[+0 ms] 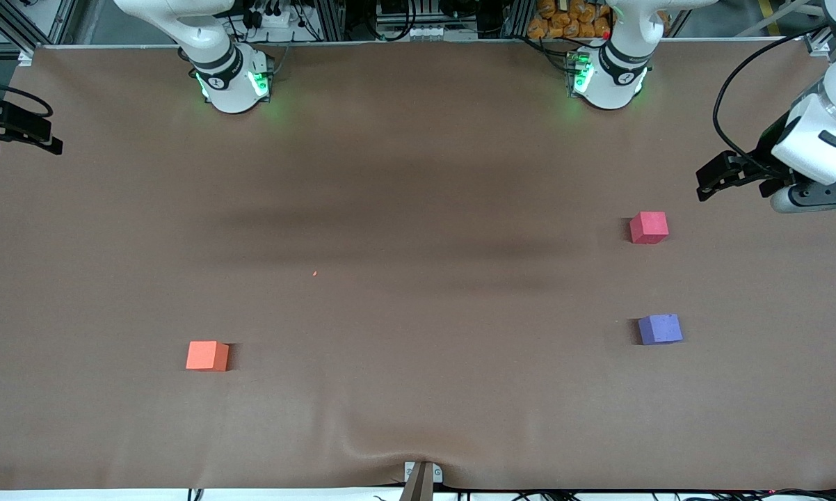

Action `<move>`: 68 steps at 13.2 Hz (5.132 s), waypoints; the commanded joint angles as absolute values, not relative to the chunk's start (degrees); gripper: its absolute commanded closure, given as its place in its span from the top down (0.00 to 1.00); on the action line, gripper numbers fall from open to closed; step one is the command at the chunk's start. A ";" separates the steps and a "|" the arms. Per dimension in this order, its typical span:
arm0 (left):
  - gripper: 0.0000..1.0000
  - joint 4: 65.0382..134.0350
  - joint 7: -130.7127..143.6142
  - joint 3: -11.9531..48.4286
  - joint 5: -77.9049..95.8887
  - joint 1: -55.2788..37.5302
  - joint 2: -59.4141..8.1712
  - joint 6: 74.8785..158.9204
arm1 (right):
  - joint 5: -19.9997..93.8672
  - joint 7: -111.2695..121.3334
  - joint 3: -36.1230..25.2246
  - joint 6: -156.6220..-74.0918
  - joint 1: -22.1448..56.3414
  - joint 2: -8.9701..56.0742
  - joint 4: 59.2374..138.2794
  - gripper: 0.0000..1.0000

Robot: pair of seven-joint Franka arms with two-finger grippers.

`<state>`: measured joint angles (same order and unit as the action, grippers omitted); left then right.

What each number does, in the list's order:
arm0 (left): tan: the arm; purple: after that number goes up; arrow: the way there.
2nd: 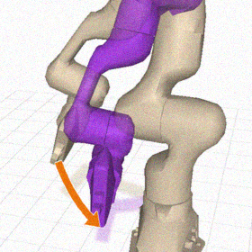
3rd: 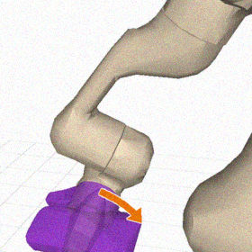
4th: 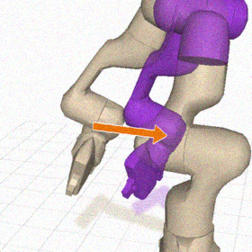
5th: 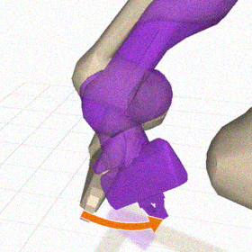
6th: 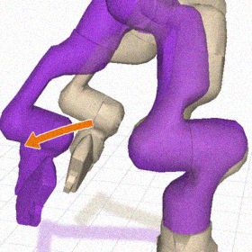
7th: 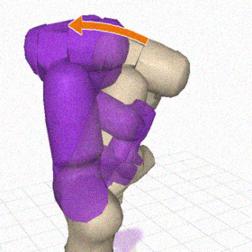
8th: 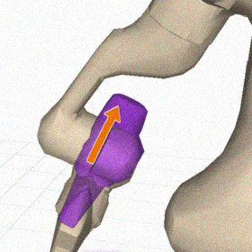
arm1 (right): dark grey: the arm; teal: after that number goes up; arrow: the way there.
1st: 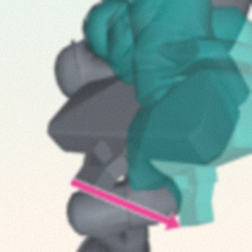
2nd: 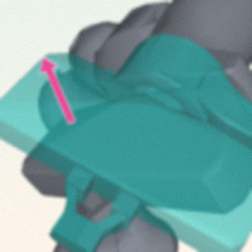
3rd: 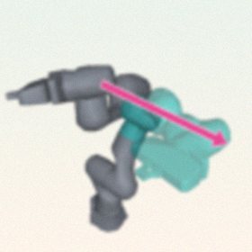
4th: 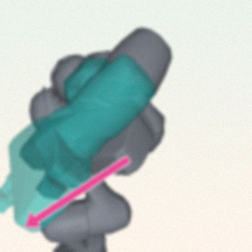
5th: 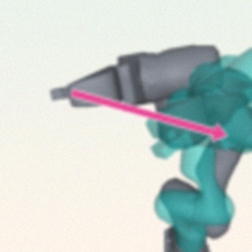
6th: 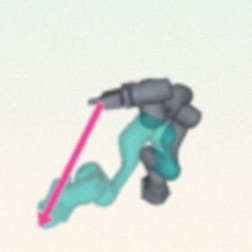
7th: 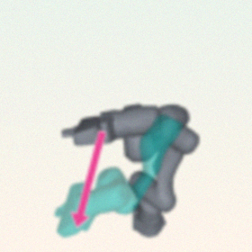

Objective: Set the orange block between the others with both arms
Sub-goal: 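Reach the right gripper down toward the orange cube, then lower the right gripper over the orange cube and close on it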

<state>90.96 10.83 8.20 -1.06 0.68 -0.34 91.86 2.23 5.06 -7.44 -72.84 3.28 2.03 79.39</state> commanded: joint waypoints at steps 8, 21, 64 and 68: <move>1.00 87.63 9.67 7.91 -0.26 2.28 -1.32 85.26 | 1.41 4.22 -6.86 -79.87 3.34 3.59 81.47 1.00; 1.00 87.89 9.76 8.09 -0.26 2.11 -1.32 85.43 | 3.42 4.04 -6.77 -110.81 5.01 24.51 86.40 1.00; 1.00 87.89 9.76 8.44 -0.26 2.02 -2.90 89.21 | 11.42 -3.60 -6.77 -139.39 7.82 45.00 86.31 1.00; 1.00 88.07 9.76 8.53 -0.26 1.85 -2.99 89.21 | 11.43 -3.60 -6.77 -139.66 8.35 45.70 86.31 1.00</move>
<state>88.62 10.83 8.27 -1.06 1.58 -2.70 89.07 10.49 -3.16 -6.93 -138.84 8.18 44.79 86.82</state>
